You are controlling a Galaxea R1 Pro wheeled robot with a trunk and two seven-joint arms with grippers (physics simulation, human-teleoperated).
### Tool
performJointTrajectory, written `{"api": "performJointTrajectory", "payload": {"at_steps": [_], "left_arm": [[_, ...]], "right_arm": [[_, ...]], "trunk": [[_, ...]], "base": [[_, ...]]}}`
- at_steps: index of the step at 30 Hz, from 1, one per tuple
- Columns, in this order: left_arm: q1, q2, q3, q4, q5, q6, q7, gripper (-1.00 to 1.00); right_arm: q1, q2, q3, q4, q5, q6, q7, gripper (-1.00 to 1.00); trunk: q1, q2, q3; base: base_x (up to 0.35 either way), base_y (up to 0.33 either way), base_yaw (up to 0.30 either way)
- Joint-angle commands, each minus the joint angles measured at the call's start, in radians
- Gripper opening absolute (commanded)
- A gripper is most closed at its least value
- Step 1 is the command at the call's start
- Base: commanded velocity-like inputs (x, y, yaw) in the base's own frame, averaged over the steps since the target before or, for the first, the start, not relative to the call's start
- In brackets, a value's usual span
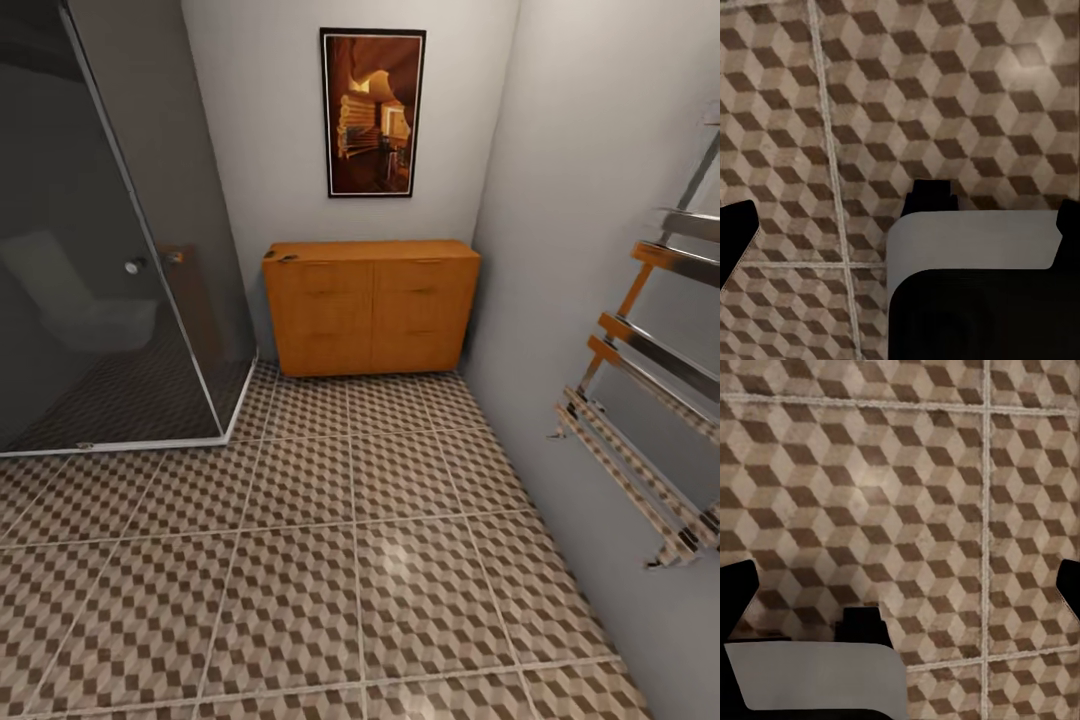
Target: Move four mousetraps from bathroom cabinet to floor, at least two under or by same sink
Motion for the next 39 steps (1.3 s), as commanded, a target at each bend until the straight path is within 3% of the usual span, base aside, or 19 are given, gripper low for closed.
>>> {"api": "performJointTrajectory", "payload": {"at_steps": [1, 39], "left_arm": [[-0.001, -0.001, -0.007, 0.003, 0.005, -0.004, 0.000, 1.00], [-0.001, -0.001, -0.007, 0.003, 0.005, -0.004, 0.000, 1.00]], "right_arm": [[0.000, 0.000, 0.008, -0.001, -0.008, -0.002, -0.005, 1.00], [0.000, 0.000, 0.008, -0.001, -0.008, -0.002, -0.005, 1.00]], "trunk": [[0.001, 0.000, -0.001], [0.001, 0.000, -0.001]], "base": [[0.334, 0.000, 0.004], [0.334, 0.000, 0.000]]}}
